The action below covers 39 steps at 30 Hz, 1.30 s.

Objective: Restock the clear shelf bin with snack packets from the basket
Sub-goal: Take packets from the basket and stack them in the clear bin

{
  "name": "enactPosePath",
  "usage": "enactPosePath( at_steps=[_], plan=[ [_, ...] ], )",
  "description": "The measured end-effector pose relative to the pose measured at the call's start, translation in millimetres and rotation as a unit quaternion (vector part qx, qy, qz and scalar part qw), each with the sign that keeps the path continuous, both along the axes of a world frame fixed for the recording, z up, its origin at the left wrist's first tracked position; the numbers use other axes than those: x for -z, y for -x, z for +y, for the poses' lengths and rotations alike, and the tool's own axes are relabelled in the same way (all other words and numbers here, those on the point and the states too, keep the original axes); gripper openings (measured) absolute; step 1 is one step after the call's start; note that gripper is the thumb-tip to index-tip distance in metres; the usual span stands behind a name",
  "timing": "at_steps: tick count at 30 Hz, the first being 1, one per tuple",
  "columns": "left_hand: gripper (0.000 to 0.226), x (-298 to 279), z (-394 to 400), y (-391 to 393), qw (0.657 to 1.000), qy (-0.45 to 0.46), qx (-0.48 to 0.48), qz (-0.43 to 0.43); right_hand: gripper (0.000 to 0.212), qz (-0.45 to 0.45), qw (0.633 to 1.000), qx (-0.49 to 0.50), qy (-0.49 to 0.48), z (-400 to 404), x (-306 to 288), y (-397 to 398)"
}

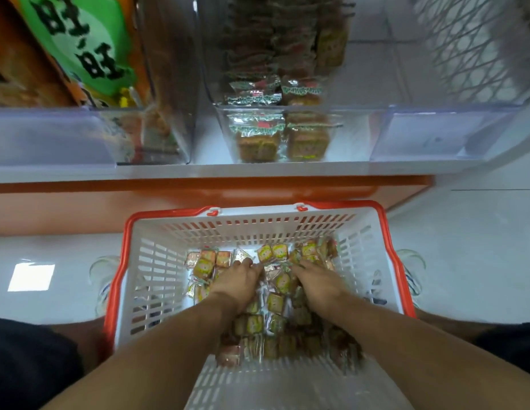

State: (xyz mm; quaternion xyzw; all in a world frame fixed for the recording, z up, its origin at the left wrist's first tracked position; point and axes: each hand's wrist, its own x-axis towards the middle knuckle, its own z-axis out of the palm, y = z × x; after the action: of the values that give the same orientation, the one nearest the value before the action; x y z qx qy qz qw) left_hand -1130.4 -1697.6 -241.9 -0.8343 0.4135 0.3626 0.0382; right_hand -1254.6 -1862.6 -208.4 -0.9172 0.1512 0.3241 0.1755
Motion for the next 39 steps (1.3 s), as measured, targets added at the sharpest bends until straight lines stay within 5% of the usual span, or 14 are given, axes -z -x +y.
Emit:
enactPosePath(
  at_steps=[5,9,11,14,16,19,24,29,39],
  plan=[
    [0.023,-58.0,0.2,-15.0,0.947,0.085,-0.269,0.153,0.04,0.095,0.994,0.018,-0.058,-4.3,-82.5,-41.1],
    [0.023,-142.4,-4.6,-27.6,0.866,0.119,-0.348,0.338,0.05,0.226,0.939,0.029,-0.258,-5.3,-201.5,-67.1],
    [0.015,-196.5,-11.4,-31.9,0.863,0.156,-0.313,0.363,0.04,0.14,0.943,-0.028,-0.301,-13.0,-269.5,-71.9],
    [0.019,-275.1,-21.8,-39.0,0.825,0.248,-0.297,0.412,0.043,-0.142,0.941,-0.004,-0.308,-23.9,-358.7,-68.1],
    [0.026,-318.7,-26.8,-43.1,0.764,0.309,-0.334,0.458,0.049,-0.27,0.851,0.121,-0.435,-29.2,-384.5,-60.9],
    [0.025,-366.8,-25.8,-38.5,0.686,0.366,-0.384,0.499,0.056,-0.335,0.711,0.249,-0.566,-24.3,-387.7,-60.6],
    [0.053,-391.9,-29.3,-18.3,0.582,0.456,-0.437,0.512,0.054,-0.364,0.67,0.302,-0.572,-14.6,-381.1,-75.0],
    [0.032,-394.7,-31.8,-24.7,0.57,0.469,-0.423,0.526,0.052,-0.413,0.69,0.335,-0.491,-18.9,-369.3,-80.7],
    [0.038,-375.9,-31.6,-27.3,0.65,0.443,-0.359,0.502,0.046,-0.432,0.721,0.304,-0.449,-14.7,-351.6,-79.2]
  ],
)
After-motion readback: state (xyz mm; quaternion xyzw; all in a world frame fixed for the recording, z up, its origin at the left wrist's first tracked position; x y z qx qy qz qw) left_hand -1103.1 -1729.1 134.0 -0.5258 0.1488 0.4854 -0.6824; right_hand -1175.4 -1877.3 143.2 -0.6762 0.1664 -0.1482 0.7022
